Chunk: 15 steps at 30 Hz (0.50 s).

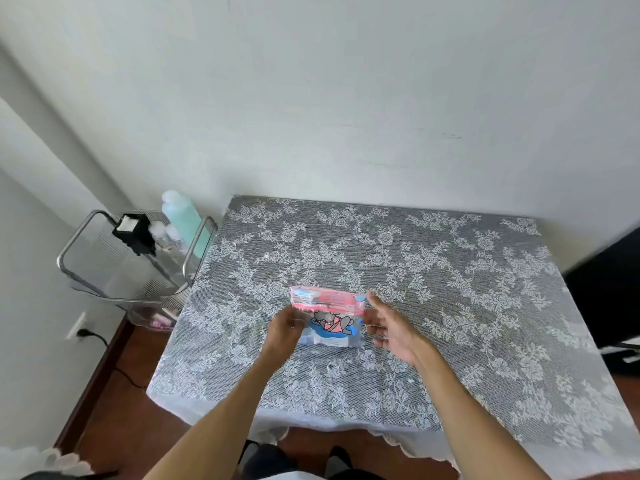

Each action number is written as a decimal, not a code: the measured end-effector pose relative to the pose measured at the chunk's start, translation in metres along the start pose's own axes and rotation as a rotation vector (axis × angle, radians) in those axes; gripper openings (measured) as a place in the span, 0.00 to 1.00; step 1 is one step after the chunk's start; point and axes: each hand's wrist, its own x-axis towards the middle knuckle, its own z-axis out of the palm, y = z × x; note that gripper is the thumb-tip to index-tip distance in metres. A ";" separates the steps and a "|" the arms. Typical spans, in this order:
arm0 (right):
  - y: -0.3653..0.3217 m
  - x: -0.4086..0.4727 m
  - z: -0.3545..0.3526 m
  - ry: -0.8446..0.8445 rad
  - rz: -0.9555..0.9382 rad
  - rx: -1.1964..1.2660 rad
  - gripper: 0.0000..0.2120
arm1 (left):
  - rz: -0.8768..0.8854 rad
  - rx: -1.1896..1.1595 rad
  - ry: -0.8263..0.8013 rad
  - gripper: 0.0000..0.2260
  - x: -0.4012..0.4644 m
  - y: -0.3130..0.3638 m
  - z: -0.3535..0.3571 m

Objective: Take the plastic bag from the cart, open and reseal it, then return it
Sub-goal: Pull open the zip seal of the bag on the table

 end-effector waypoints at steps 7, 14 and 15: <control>-0.002 0.001 0.001 -0.028 0.087 -0.049 0.36 | 0.043 0.079 0.044 0.06 -0.006 0.003 0.005; -0.002 -0.001 -0.010 -0.022 0.085 0.019 0.26 | -0.075 -0.343 -0.315 0.14 -0.009 0.010 -0.018; -0.001 0.000 -0.012 -0.021 0.084 0.024 0.26 | -0.155 -0.359 -0.308 0.15 -0.007 0.011 -0.021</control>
